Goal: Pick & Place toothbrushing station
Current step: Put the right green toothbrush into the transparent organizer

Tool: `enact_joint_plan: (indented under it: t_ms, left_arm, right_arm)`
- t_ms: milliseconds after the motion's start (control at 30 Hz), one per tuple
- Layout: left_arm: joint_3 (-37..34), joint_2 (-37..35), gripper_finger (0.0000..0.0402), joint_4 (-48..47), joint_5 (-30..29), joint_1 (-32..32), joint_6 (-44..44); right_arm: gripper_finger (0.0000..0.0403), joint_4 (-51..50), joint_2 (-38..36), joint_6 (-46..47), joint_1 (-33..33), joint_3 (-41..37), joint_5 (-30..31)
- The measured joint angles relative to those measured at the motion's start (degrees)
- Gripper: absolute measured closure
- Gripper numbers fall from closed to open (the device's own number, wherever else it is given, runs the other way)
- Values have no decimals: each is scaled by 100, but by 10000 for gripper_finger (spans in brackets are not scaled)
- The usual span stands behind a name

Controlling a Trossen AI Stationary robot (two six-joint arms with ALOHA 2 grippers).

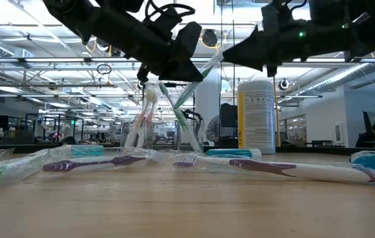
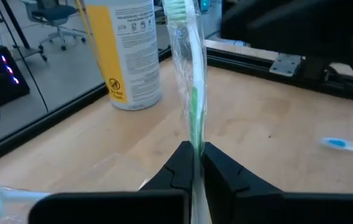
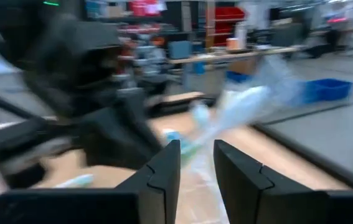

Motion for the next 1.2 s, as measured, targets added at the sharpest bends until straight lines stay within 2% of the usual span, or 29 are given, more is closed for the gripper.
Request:
enact_joint_plan:
  t_ms: [100, 300, 500, 633, 800, 900, 1200]
  left_arm:
    - [0, 0, 394, 216, 0, -21, 48]
    - [0, 0, 386, 615, -10, -109, 278]
    - [0, 0, 395, 734, -131, -129, 343]
    - [0, 0, 385, 1002, -133, -129, 425]
    - [0, 0, 396, 1031, -153, -146, 519]
    - [0, 0, 388, 1084, -155, -144, 519]
    - [2, 0, 393, 1180, -169, -166, 646]
  right_arm:
    - [319, 61, 0, 367, -39, 0, -535]
    - [315, 85, 0, 746, -92, 0, -548]
    - [282, 170, 119, 888, -97, 0, -538]
    - [255, 588, 367, 1014, -112, 10, -535]
    - [227, 1540, 725, 980, -114, 11, -530]
    - [215, 1633, 962, 978, -180, 72, -533]
    - [210, 1644, 1221, 928, -457, 405, -647]
